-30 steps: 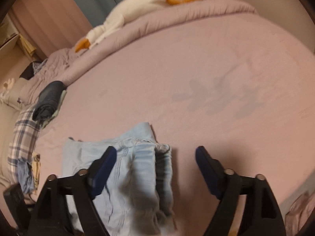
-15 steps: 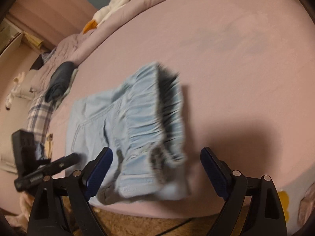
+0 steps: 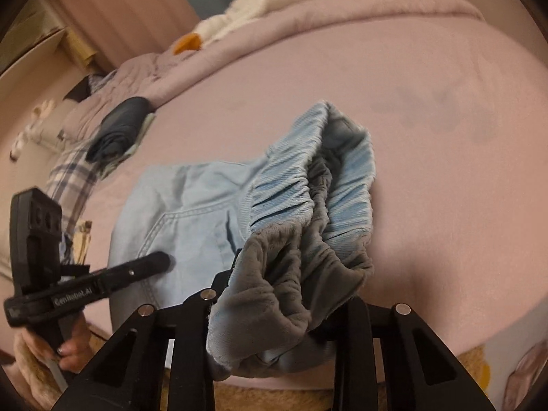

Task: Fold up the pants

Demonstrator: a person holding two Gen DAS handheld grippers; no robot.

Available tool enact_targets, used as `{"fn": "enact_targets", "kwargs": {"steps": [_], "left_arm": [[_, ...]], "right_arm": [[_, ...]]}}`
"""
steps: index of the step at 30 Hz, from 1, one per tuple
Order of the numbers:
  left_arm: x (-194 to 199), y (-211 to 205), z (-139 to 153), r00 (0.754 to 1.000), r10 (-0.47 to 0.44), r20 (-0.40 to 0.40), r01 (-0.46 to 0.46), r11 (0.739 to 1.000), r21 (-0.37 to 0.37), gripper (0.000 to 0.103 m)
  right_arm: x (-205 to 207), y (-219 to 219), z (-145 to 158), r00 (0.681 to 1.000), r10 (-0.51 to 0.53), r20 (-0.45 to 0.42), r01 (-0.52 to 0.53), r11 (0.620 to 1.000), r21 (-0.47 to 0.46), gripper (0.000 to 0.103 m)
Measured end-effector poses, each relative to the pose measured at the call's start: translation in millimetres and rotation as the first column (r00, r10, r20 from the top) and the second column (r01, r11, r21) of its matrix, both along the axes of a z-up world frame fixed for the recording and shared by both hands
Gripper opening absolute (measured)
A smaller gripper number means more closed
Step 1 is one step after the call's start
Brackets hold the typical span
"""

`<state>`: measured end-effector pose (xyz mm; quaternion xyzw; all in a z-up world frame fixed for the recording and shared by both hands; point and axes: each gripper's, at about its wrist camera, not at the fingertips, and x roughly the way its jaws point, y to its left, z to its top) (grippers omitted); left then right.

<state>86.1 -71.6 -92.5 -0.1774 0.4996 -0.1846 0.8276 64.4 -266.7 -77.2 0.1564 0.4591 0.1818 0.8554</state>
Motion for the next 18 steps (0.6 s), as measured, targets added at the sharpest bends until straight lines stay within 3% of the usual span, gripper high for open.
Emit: {"fn": "enact_targets", "kwargs": {"steps": [10, 18], "left_arm": [[-25, 43, 60, 0.985, 0.055, 0.161, -0.066, 0.996, 0.060, 0.014], [-24, 80, 56, 0.972, 0.107, 0.208, -0.133, 0.985, 0.111, 0.015]], "right_arm": [[1, 45, 54, 0.989, 0.061, 0.132, -0.062, 0.998, 0.001, 0.031], [19, 93, 65, 0.980, 0.109, 0.168, -0.102, 0.994, -0.048, 0.031]]}}
